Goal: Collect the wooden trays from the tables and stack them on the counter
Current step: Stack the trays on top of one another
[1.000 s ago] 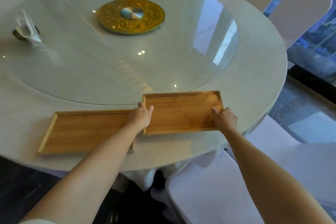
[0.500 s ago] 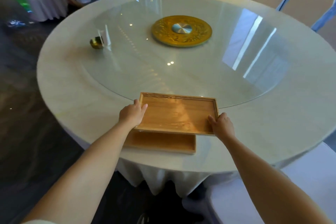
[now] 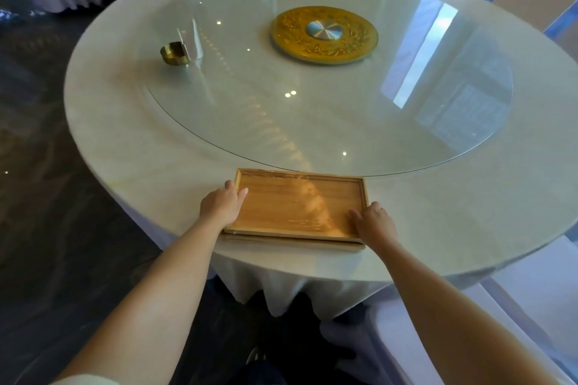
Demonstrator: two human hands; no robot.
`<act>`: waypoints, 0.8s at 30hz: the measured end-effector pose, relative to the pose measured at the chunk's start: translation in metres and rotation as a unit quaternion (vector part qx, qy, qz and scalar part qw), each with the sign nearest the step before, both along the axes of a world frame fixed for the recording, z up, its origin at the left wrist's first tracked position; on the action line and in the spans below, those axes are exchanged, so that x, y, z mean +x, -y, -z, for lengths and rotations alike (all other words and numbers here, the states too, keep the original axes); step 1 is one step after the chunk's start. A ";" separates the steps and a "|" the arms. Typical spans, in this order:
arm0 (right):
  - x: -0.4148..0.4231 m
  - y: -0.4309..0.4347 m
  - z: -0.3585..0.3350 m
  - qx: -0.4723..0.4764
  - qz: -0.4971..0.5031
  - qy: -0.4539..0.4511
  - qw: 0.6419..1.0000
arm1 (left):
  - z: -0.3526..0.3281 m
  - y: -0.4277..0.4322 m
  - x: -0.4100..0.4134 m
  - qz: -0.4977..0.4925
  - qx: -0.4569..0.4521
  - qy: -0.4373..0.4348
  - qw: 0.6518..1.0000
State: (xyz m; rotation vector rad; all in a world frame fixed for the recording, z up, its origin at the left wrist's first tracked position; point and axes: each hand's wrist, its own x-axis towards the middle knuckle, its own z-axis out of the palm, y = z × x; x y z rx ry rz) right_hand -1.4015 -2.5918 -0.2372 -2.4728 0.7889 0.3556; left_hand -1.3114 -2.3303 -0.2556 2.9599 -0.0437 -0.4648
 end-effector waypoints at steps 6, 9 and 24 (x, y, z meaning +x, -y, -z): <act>-0.003 -0.008 0.002 -0.010 -0.003 -0.011 1.000 | 0.006 -0.008 -0.002 -0.006 -0.008 -0.006 1.000; -0.004 -0.011 0.001 -0.005 0.009 -0.012 1.000 | 0.006 -0.009 -0.002 -0.003 0.001 -0.011 1.000; -0.007 -0.017 0.000 0.009 0.016 -0.025 1.000 | 0.007 -0.011 0.006 -0.021 -0.024 -0.029 0.999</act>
